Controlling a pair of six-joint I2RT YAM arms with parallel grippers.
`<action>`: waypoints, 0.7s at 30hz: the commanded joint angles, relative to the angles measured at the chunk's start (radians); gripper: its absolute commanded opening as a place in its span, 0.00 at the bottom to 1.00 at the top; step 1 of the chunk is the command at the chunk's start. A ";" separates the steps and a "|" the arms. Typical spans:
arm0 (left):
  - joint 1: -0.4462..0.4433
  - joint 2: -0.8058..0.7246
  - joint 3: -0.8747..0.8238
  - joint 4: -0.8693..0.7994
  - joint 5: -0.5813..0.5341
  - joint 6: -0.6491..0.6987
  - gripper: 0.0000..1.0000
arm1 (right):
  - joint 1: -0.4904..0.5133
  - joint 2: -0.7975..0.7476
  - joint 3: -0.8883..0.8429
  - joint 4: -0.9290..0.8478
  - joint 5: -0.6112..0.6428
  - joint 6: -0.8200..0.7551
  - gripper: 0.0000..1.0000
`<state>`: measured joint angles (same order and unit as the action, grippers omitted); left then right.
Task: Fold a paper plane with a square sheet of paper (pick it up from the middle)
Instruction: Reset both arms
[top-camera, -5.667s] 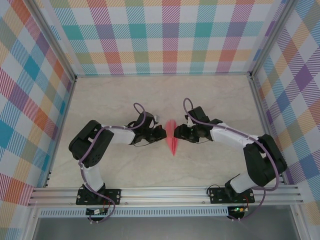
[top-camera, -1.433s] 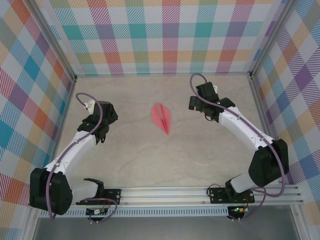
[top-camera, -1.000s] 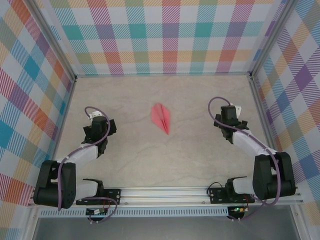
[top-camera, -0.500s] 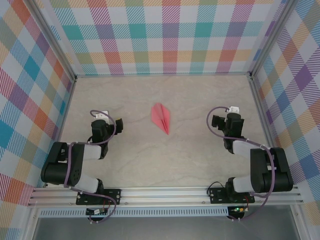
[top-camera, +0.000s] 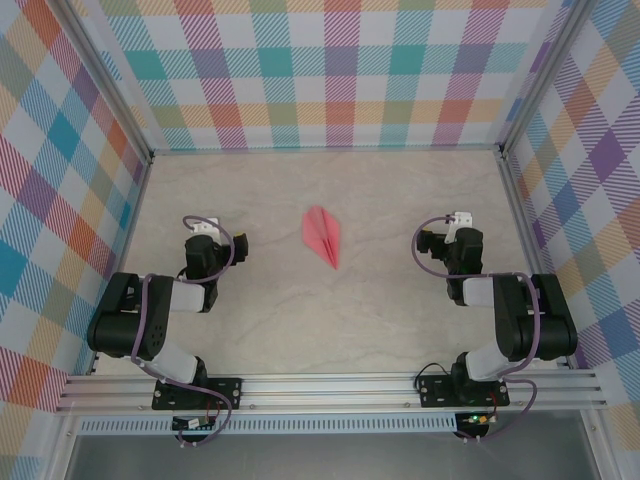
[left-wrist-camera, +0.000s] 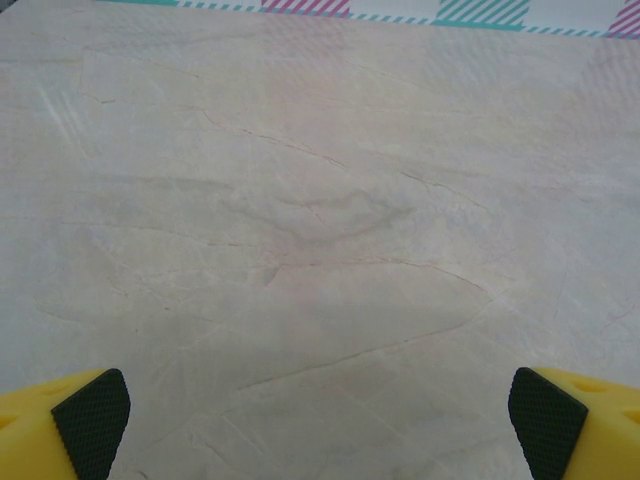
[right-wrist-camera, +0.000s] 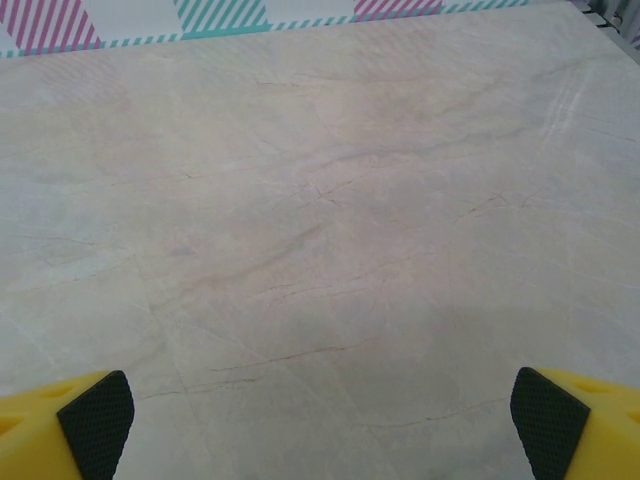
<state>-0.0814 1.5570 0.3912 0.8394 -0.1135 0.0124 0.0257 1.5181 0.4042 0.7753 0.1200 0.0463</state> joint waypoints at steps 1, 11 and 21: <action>0.017 0.010 0.020 -0.013 -0.014 -0.003 1.00 | -0.003 0.007 -0.004 0.055 -0.025 -0.011 1.00; 0.012 0.010 0.028 -0.025 0.003 0.010 1.00 | -0.002 0.007 -0.004 0.055 -0.025 -0.011 1.00; 0.012 0.012 0.033 -0.030 0.016 0.015 1.00 | -0.003 0.007 -0.006 0.059 -0.028 -0.013 1.00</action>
<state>-0.0814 1.5608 0.3977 0.8112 -0.1123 0.0162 0.0257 1.5181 0.4042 0.7853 0.1135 0.0433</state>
